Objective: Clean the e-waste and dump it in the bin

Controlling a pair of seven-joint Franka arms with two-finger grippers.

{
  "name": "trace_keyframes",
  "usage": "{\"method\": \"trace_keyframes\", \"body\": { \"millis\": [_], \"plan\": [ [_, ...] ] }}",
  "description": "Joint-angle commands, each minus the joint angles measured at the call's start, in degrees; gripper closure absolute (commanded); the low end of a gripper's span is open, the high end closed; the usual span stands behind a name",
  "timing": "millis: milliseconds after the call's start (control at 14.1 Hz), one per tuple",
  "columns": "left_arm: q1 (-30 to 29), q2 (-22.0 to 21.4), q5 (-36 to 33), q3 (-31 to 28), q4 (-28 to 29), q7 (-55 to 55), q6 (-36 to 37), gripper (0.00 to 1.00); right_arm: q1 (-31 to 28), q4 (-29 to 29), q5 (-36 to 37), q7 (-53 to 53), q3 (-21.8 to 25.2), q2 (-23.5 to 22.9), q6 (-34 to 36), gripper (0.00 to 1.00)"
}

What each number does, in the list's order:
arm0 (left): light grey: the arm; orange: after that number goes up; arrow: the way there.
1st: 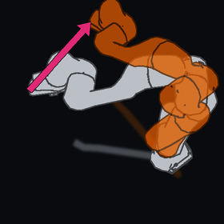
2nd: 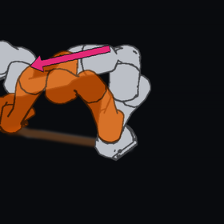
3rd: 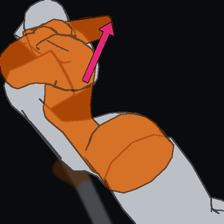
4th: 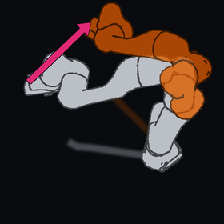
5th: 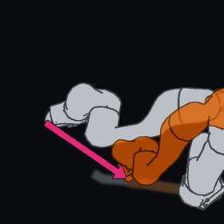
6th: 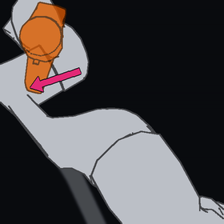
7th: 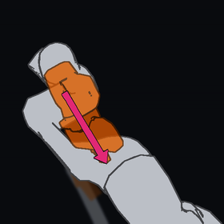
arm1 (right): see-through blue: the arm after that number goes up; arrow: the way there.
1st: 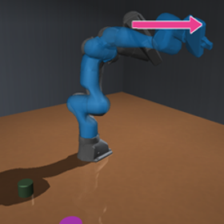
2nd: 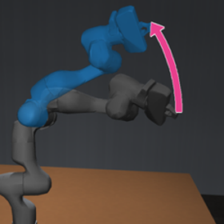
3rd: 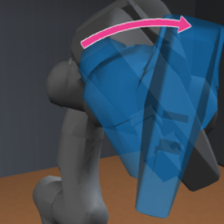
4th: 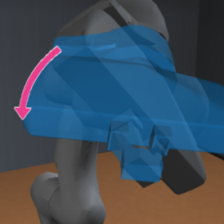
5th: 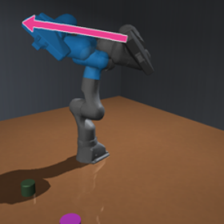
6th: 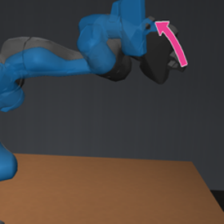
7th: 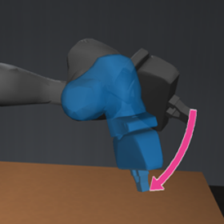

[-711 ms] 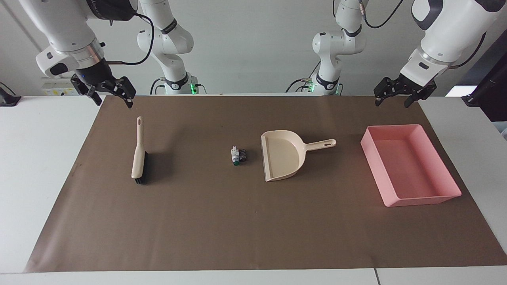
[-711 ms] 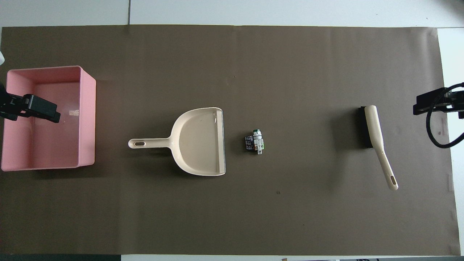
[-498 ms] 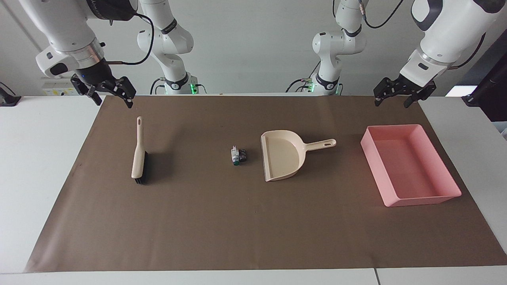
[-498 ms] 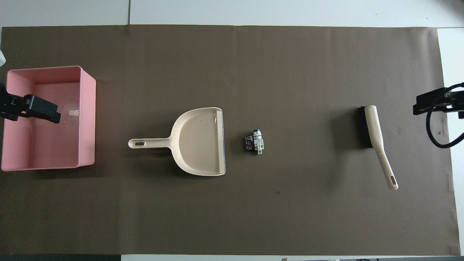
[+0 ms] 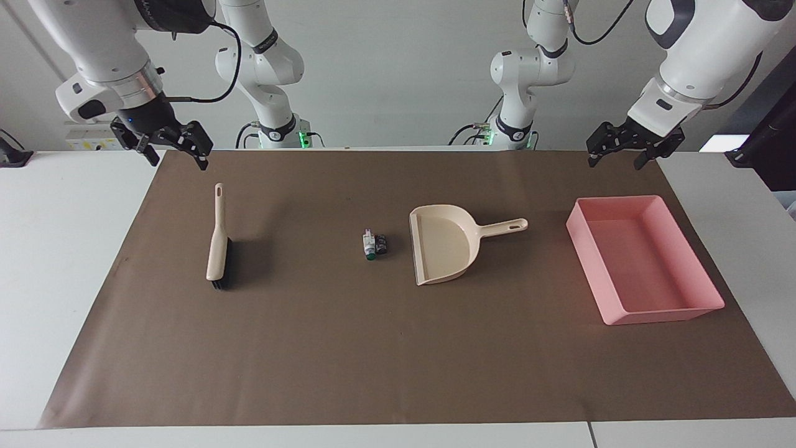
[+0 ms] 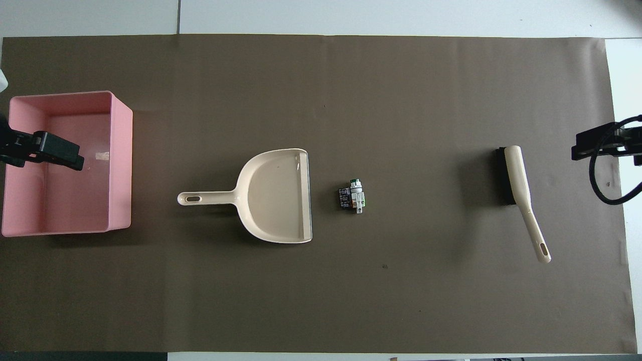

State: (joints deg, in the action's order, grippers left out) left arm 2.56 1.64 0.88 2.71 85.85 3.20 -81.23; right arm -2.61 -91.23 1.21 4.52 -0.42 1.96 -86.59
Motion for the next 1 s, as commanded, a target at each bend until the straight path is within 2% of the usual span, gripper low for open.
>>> {"method": "trace_keyframes", "body": {
  "millis": [0,71,142,356,711,925],
  "plan": [
    [0.6,-1.5,-0.9,-0.4,1.6,0.0,-0.2,0.01,-0.8,-4.1,-0.2,-5.9,0.1,2.3,-2.1,0.01],
    [0.3,-1.4,-1.0,-0.4,1.6,0.0,0.1,0.01,-1.3,-6.7,-0.2,-7.9,0.2,3.5,-4.3,0.01],
    [0.2,-1.5,-1.0,-0.4,1.6,0.1,0.2,0.01,-2.3,-11.6,-0.2,-9.3,0.2,5.2,-8.1,0.01],
    [0.8,-1.5,-1.1,-0.4,1.7,0.0,2.3,0.01,-4.3,-31.0,-0.3,-14.7,0.4,12.6,-23.0,0.01],
    [0.8,-1.6,-1.1,-0.2,1.9,2.3,-0.7,0.03,-8.5,-40.1,-3.0,-23.8,0.5,10.2,-30.8,0.01],
    [1.6,-1.6,-0.6,0.2,1.9,16.6,-3.0,0.03,-8.8,-47.2,-4.4,-25.2,0.5,10.2,-37.8,0.01]
  ]
}}
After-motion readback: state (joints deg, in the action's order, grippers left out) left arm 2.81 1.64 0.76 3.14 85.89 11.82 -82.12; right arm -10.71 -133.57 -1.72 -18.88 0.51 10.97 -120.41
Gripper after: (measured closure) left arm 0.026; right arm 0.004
